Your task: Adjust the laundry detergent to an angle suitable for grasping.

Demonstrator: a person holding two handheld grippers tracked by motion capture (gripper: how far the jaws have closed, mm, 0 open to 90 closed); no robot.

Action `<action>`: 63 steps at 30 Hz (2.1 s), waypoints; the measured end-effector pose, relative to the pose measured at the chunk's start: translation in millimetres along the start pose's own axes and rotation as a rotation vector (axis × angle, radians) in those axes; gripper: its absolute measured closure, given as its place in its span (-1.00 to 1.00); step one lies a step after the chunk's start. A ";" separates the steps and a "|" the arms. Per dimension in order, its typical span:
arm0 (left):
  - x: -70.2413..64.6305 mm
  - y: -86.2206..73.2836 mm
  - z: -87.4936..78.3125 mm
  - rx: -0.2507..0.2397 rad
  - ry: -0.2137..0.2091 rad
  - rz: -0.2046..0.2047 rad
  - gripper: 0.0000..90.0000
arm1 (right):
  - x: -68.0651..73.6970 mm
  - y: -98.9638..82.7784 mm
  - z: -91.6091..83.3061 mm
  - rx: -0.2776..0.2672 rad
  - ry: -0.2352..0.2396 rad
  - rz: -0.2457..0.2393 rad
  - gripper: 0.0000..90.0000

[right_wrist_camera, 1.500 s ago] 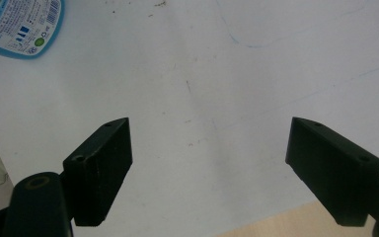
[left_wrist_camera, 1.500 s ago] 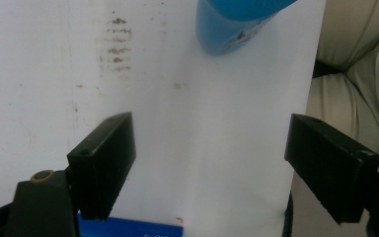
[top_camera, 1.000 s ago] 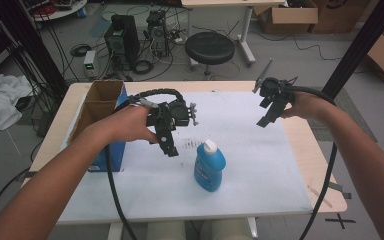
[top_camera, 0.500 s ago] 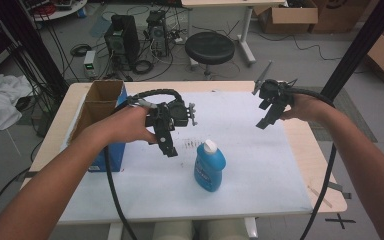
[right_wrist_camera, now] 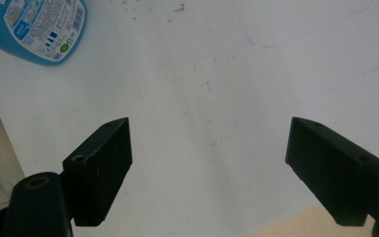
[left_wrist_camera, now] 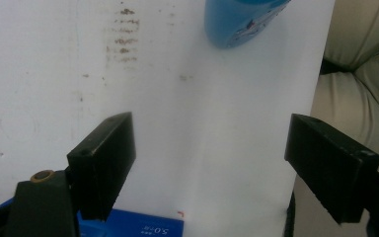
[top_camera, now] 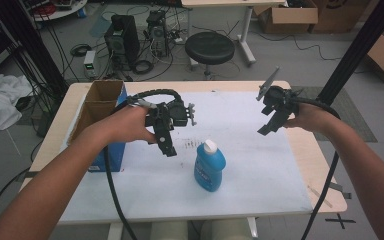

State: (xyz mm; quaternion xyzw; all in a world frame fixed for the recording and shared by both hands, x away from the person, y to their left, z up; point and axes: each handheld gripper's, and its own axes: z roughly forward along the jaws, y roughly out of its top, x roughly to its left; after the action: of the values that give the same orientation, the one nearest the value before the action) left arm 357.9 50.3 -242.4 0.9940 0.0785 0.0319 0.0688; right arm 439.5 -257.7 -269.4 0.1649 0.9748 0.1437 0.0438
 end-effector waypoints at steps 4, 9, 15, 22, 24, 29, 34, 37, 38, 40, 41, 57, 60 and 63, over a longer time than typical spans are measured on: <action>0.2 1.0 0.7 0.001 0.005 0.003 -0.55 | 2.9 -6.0 2.2 -0.016 -0.004 0.014 -0.61; 1.0 1.3 1.9 0.000 0.003 0.005 -0.55 | 4.7 -15.1 3.7 -0.069 -0.010 0.039 -0.61; 2.8 0.1 4.3 0.005 0.003 0.001 -0.55 | 2.7 -25.4 9.6 -0.143 -0.039 0.088 -0.62; 4.9 -2.8 4.6 0.001 0.003 -0.007 -0.55 | 3.1 -38.7 20.0 -0.299 -0.059 0.170 -0.63; 5.4 -3.3 4.6 0.002 0.004 -0.009 -0.55 | 3.6 -43.3 23.9 -0.327 -0.065 0.193 -0.63; 5.2 -2.9 5.0 0.001 0.005 -0.007 -0.55 | 6.7 -52.7 28.8 -0.413 -0.080 0.240 -0.65; 4.9 -2.8 6.0 0.001 0.005 -0.005 -0.55 | 10.9 -61.9 32.1 -0.494 -0.113 0.280 -0.66; 5.3 -3.3 7.3 0.002 0.002 -0.002 -0.55 | 15.2 -67.5 35.1 -0.540 -0.122 0.305 -0.66; 5.5 -3.5 7.6 0.001 0.001 -0.002 -0.55 | 17.2 -69.8 36.7 -0.553 -0.134 0.309 -0.66; 6.2 -3.7 8.2 0.001 0.001 -0.004 -0.55 | 19.6 -73.8 39.1 -0.577 -0.145 0.324 -0.66; 6.7 -3.9 8.2 0.000 0.002 -0.005 -0.55 | 21.9 -77.2 41.6 -0.596 -0.156 0.336 -0.67; 8.0 -5.8 11.4 -0.009 -0.002 -0.015 -0.55 | 43.4 -95.2 62.4 -0.788 -0.208 0.411 -0.67; 8.0 -5.7 11.2 -0.007 -0.001 -0.012 -0.55 | 48.1 -97.9 67.6 -0.812 -0.222 0.425 -0.67; 7.8 -5.9 11.5 -0.005 -0.002 -0.013 -0.55 | 53.0 -99.4 70.6 -0.834 -0.234 0.431 -0.67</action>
State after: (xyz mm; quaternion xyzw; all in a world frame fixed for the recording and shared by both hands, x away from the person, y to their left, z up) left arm 365.5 55.8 -254.2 0.9934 0.0846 0.0308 0.0715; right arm 368.3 -311.1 -368.1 0.3464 0.7663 0.5087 0.1847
